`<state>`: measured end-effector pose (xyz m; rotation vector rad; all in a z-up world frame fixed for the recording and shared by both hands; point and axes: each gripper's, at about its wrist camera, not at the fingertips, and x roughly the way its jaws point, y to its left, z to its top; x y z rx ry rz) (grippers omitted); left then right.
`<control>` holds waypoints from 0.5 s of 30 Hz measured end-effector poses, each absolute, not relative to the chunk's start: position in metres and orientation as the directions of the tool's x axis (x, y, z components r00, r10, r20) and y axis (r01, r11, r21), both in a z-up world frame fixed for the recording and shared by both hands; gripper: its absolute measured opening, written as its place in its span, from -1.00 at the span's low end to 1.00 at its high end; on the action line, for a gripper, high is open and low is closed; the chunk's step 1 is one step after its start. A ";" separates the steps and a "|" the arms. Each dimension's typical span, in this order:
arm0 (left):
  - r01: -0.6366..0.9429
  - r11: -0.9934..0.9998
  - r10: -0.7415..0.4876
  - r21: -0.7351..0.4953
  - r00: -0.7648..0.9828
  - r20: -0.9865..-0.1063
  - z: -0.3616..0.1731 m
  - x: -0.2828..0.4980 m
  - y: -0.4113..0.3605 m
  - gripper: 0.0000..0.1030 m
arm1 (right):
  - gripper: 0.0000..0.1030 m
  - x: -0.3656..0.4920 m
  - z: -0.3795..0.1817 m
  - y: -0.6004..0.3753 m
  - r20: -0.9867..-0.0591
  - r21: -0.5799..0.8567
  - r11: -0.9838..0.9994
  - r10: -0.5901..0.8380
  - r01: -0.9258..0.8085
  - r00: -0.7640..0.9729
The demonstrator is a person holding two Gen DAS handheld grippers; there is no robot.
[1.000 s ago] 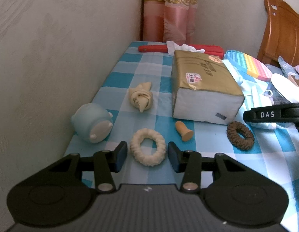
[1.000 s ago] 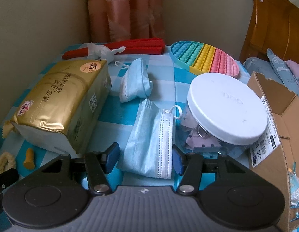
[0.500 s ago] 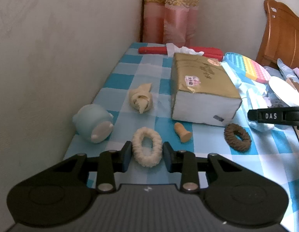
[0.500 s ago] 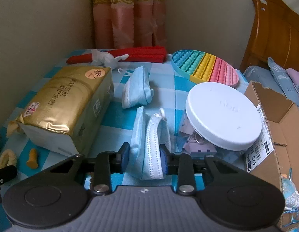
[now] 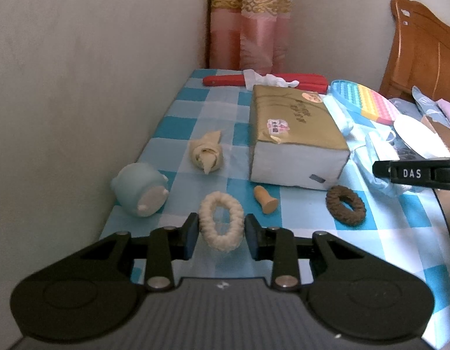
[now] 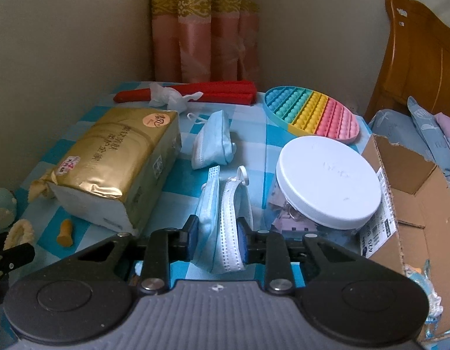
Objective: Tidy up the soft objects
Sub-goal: 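Carry the mask into the cardboard box and open the right tool while the left carries the ring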
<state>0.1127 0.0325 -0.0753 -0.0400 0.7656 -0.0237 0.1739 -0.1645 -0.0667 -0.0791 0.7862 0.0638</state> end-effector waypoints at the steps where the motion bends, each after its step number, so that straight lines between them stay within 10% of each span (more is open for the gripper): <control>1: 0.013 0.999 -0.040 -0.045 0.721 -0.692 -0.074 0.112 0.032 -0.37 | -0.39 0.171 -0.065 -0.165 -0.709 -0.048 0.994 0.033 -0.096 0.705; 15: 0.158 0.986 -0.152 -0.060 0.677 -0.720 -0.054 0.082 0.011 -0.37 | -0.39 0.117 -0.047 -0.187 -0.746 -0.028 0.979 0.115 -0.203 0.656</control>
